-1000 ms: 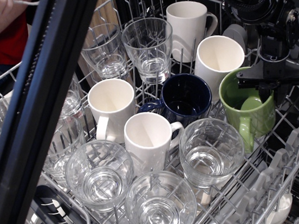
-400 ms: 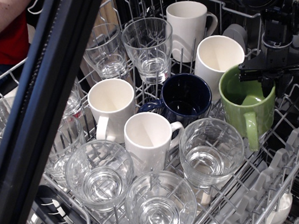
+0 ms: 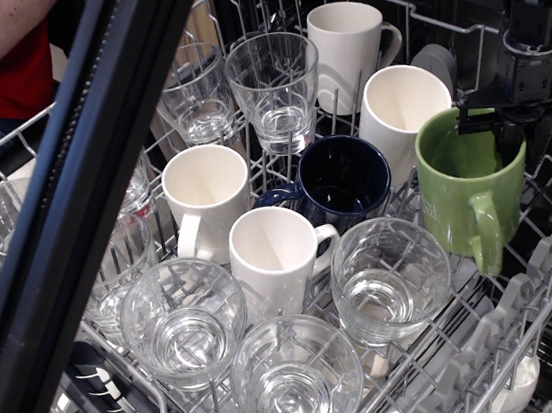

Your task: Pick up green mug

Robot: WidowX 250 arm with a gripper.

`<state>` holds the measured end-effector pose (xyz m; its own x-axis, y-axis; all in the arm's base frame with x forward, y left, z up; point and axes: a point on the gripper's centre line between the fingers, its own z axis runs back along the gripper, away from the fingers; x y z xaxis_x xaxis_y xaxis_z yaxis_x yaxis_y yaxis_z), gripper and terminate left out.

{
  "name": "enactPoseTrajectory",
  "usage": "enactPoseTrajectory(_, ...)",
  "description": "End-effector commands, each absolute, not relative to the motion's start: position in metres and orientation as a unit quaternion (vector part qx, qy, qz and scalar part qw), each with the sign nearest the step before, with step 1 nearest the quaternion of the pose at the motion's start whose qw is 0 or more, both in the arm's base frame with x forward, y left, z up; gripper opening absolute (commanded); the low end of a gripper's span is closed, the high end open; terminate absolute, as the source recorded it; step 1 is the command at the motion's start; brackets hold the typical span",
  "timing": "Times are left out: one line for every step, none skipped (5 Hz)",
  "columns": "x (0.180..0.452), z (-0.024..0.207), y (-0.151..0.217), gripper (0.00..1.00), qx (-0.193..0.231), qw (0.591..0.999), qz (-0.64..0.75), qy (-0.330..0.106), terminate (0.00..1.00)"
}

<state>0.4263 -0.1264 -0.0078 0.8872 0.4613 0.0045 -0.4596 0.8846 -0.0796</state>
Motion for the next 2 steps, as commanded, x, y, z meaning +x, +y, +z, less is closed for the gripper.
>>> enactPoseTrajectory(0.444,0.12,-0.122,0.0,-0.131,0.957,0.246,-0.076,0.0)
enactPoseTrajectory(0.424,0.13,-0.118,0.0,-0.131,0.96,0.239,-0.068,1.0)
